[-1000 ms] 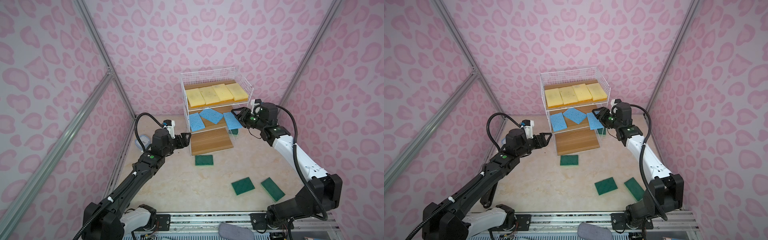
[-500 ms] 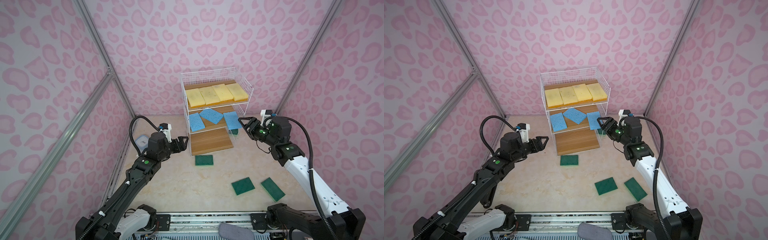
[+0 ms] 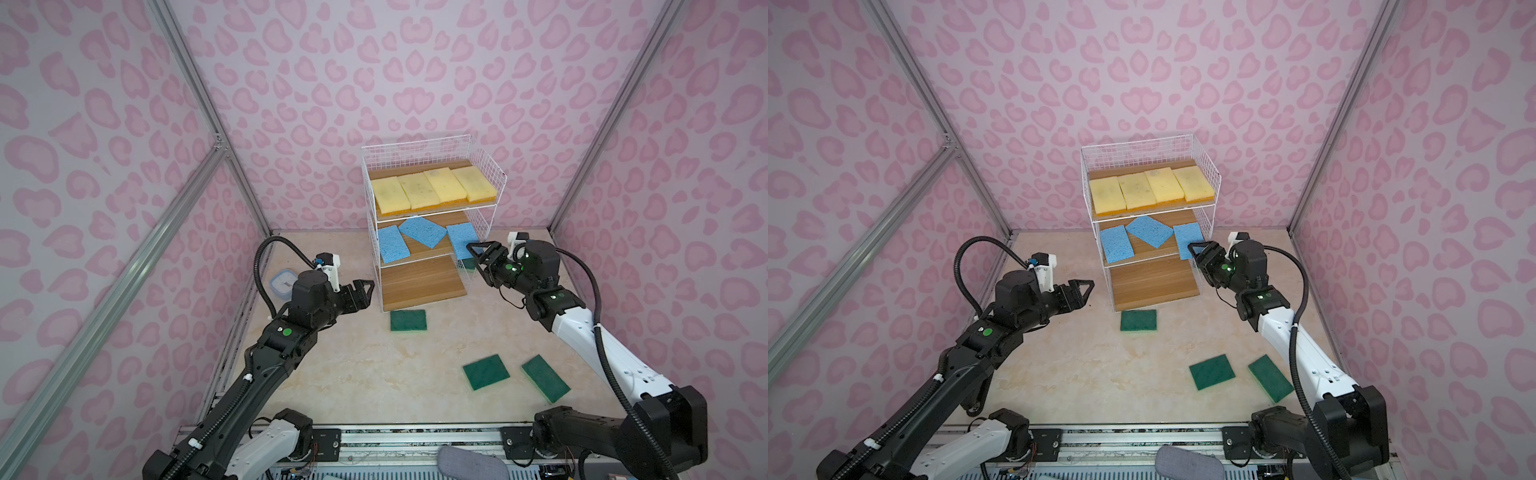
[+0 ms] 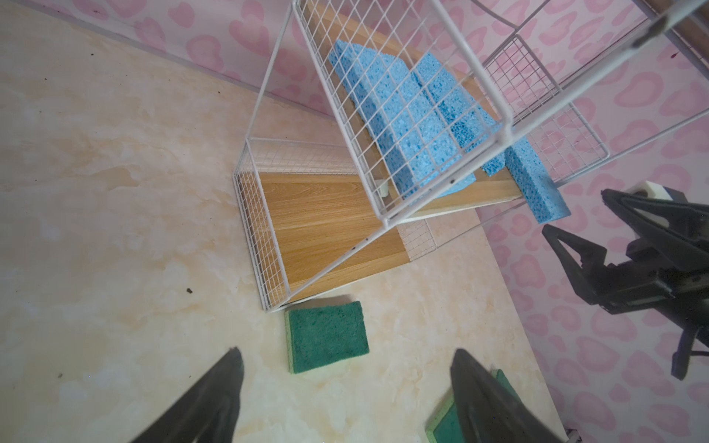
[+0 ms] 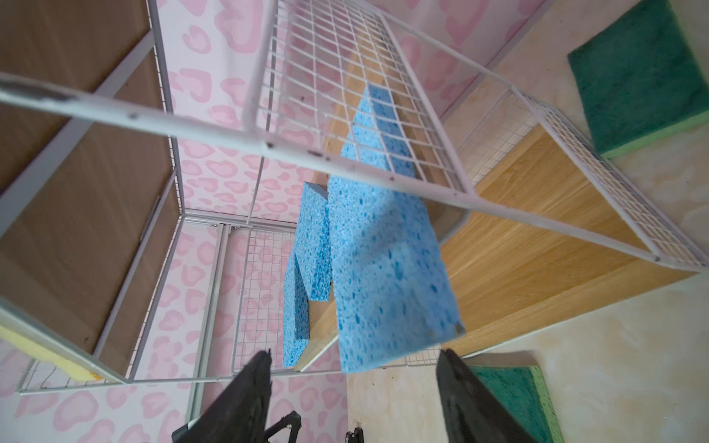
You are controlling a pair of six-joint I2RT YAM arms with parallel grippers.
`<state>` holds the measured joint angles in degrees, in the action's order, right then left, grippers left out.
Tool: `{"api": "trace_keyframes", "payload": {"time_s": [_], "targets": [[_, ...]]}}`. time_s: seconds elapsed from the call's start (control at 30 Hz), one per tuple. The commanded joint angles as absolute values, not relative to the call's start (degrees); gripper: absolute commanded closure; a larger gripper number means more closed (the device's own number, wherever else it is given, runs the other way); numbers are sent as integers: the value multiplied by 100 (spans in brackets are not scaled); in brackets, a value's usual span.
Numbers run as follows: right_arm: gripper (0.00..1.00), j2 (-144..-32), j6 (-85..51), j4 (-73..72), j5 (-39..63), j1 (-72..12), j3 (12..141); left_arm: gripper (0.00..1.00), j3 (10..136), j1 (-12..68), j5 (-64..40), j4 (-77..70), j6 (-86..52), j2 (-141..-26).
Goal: Arrange cleaning sponges on a shelf
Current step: Pick up the cleaning sponge from the shelf.
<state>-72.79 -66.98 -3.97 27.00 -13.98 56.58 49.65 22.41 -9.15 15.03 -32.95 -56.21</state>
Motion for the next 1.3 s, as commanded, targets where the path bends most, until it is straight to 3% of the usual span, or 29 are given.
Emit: {"api": "trace_keyframes", "payload": {"time_s": [0.0, 0.17, 0.33, 0.6, 0.83, 1.27], "targets": [[32, -7473, -6819, -814, 2661, -1405, 5772, 14, 4914, 2242, -881, 1542, -3296, -5557], [37, -7744, -6860, -870, 2661, -1406, 5927, 14, 4920, 2242, -855, 1574, -3288, -5572], [51, -7827, -6816, -836, 2615, -1406, 5981, 13, 4916, 2241, -851, 1579, -3286, -5590], [61, -7862, -6721, -743, 2491, -1397, 5924, 13, 4903, 2241, -835, 1593, -3282, -5575], [83, -7840, -6662, -665, 2450, -1403, 5971, 13, 4928, 2241, -796, 1652, -3261, -5525], [85, -7634, -6565, -487, 2529, -1518, 5994, 13, 4847, 2243, -794, 1659, -3322, -5375]]}}
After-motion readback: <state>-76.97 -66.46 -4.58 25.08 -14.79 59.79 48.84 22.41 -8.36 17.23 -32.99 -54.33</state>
